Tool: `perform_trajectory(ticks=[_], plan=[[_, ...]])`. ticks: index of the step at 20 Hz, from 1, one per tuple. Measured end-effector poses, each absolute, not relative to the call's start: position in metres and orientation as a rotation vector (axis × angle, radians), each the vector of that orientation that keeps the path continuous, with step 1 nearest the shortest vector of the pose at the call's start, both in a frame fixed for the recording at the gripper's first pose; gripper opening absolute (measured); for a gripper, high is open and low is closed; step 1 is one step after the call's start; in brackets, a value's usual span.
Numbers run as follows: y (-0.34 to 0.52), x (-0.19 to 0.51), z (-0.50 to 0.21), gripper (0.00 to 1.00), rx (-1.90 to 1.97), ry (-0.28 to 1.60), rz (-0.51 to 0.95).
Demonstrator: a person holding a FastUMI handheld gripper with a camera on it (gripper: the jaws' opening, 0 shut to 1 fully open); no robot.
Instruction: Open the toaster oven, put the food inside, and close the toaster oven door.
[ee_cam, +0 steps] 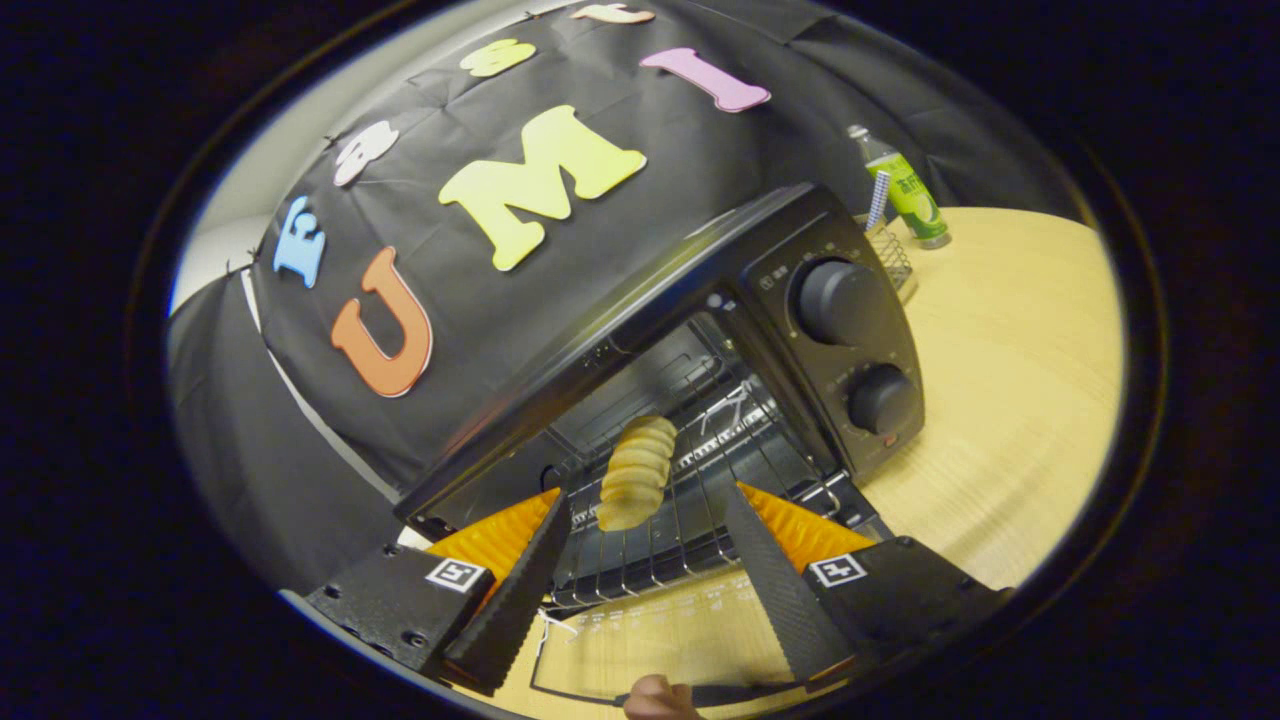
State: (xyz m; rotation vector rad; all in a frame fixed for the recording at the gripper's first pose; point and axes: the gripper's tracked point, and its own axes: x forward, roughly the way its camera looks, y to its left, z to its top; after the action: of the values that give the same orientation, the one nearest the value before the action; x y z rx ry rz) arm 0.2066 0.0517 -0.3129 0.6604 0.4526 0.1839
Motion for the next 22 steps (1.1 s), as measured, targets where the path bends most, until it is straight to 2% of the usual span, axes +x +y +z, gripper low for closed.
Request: perform_trajectory(ticks=[3, 7, 13, 17, 22], plan=[[0.059, 0.182, -0.318, 1.00, 0.739, 0.554, 0.234], [0.052, 0.156, -0.339, 1.00, 0.695, 0.630, 0.206], [0.068, 0.102, -0.343, 1.00, 0.460, 0.659, 0.285], [0.059, 0.083, -0.352, 1.00, 0.157, 0.604, 0.251], [0.066, 0.066, -0.361, 1.00, -0.006, 0.593, 0.264]])
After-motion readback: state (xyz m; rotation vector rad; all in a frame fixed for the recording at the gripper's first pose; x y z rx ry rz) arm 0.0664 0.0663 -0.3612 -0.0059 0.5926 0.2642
